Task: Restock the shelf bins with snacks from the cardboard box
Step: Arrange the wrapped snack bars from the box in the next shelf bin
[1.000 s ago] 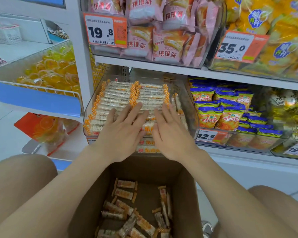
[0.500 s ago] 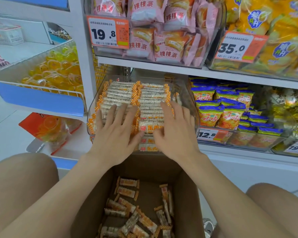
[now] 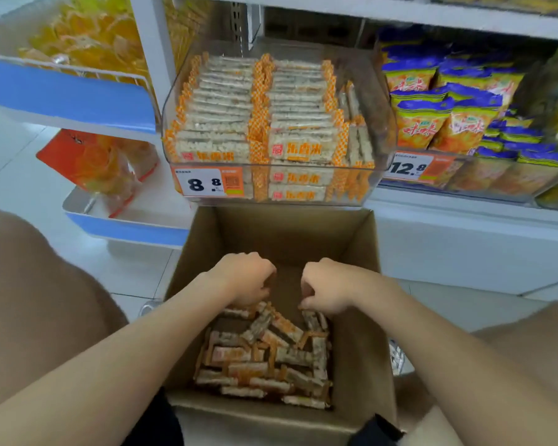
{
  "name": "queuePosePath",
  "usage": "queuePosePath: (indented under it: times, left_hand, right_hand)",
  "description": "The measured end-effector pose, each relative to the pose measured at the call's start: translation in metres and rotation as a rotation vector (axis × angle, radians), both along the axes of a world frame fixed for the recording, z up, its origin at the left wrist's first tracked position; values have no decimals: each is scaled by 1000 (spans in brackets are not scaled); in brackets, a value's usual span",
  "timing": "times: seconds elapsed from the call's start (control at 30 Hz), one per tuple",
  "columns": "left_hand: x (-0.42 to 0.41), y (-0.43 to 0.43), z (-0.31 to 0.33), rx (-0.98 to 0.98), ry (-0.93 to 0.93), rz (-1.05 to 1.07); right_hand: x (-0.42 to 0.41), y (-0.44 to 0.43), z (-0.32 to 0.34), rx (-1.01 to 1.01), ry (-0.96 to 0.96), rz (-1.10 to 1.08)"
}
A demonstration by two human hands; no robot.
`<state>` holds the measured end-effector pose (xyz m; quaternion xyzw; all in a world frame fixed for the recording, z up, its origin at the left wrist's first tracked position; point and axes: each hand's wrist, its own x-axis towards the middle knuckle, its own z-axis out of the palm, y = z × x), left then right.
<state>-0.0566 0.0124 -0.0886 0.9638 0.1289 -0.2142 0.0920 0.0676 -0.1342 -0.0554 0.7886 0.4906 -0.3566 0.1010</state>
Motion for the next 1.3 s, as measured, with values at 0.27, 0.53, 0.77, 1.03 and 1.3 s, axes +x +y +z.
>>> queuePosePath:
  times: [0.27,0.53,0.77,1.03,1.3]
  left_hand:
    - [-26,3,-123,-187,101,304]
    - [-15,9,-199,-140,185,415]
    - [-14,19,-233,-73,256,405]
    - [-21,18,-241,-40,251,322]
    - [-20,19,-224,-564,-7,787]
  right_hand:
    - [7,9,-102,-29,89,-230]
    - [-16,7,-204,-53,30,-383]
    - [-33,12,-245,-55,-64,-268]
    - [-27,11,-256,76,-45,-617]
    - [-5,4,-236,437,257,-1193]
